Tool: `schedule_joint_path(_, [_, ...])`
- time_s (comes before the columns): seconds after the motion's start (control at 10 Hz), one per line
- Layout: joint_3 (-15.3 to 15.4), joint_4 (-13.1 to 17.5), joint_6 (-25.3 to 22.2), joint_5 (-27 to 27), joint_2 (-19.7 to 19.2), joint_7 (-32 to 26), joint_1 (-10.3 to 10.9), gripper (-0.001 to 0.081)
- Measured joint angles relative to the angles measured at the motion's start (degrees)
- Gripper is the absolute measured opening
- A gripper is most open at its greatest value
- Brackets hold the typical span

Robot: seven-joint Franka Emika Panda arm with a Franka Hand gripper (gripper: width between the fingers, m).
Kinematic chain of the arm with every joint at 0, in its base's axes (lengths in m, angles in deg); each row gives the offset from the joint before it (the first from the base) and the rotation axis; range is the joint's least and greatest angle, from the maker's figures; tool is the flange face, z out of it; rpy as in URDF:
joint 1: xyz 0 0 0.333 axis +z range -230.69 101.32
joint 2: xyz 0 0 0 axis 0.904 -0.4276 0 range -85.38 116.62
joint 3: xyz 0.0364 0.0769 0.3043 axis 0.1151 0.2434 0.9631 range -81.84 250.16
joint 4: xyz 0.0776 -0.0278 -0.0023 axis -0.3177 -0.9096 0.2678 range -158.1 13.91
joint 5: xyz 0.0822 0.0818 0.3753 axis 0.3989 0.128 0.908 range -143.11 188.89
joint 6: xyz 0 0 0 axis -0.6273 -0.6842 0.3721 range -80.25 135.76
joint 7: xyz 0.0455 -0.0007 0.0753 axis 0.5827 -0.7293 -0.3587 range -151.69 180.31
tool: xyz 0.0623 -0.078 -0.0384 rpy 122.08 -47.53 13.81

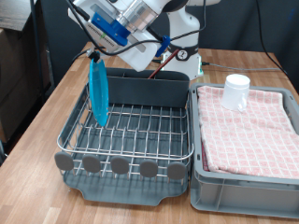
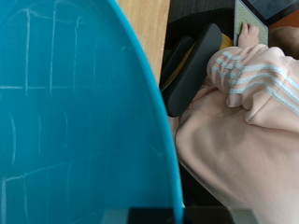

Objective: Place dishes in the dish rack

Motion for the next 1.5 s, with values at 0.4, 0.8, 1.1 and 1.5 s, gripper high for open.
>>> schedule_joint_path(0.4, [0.0,-0.6,2.4,-0.6,-2.8,3.0,0.0,0.0017])
schedule_joint_path(0.8, [0.0,-1.6,4.6,-1.2,-4.3,6.0,0.0,0.0017])
schedule_joint_path(1.1, [-0.1,-2.8,8.0,0.2,-4.8,6.5,0.0,0.0017])
schedule_joint_path(1.5, [-0.1,-3.6,9.3,4.7,-4.9,5.0,0.0,0.0017])
